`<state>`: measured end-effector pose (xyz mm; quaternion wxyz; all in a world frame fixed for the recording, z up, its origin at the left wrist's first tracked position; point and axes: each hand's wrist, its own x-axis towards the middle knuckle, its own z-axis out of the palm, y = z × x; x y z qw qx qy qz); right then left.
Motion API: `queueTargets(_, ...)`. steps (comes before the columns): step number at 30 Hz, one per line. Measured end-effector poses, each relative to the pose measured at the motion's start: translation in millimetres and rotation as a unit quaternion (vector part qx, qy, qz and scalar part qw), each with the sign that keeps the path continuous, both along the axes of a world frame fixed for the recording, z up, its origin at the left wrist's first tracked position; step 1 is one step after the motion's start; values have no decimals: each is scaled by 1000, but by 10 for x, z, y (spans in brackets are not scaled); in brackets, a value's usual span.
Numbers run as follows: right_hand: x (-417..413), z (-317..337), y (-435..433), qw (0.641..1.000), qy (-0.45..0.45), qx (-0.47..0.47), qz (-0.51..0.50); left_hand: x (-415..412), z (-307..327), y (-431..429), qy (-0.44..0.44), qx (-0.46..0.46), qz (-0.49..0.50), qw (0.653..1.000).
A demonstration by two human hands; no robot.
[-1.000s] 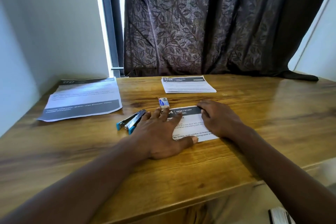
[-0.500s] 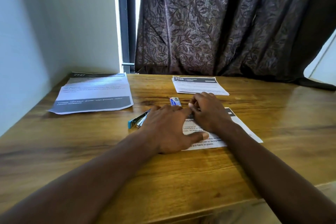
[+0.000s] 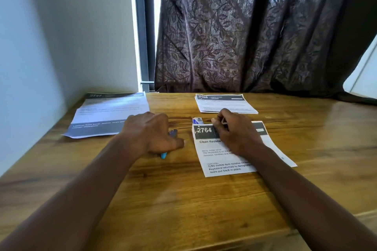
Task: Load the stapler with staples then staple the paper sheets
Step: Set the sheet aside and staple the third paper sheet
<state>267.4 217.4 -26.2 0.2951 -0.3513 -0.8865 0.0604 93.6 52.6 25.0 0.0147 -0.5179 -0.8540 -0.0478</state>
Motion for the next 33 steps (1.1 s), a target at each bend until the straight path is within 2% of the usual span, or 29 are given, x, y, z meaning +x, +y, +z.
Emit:
queueTargets(2, 13, -10, 11, 1000, 5, 7, 9, -23, 4, -6, -17, -4, -4, 1000)
queueTargets(5, 16, -30, 21, 1000, 25, 9, 16, -84, -44, 37, -44, 40, -4, 998)
queueTargets(7, -3, -37, 18, 999, 36, 5, 21, -129, -103, 82, -83, 94, -4, 992)
queueTargets(9, -27, -37, 2, 999, 40, 4, 26, -149, -144, 124, -168, 189, -7, 968)
queueTargets(10, -38, -36, -6, 999, 41, 6, 29, -145, -146, 147, -230, 248, -10, 941)
queueTargets(12, -55, -34, -28, 999, 37, 16, 36, -123, -115, 180, -382, 348, -14, 856)
queueTargets(14, -73, -38, -54, 998, 28, 37, 45, -96, -83, 189, -509, 387, -20, 768)
queueTargets(15, -81, -37, -68, 997, 25, 51, 50, -91, -85, 195, -547, 395, -23, 738)
queueTargets(17, -99, -39, -94, 995, 16, 74, 58, -90, -122, 213, -579, 399, -24, 711)
queueTargets(26, -142, 30, -215, 989, -20, 132, 68, -73, -291, 307, -579, 367, -30, 727)
queueTargets(33, -182, 18, -266, 983, -33, 166, 72, -75, -325, 338, -597, 339, -30, 726)
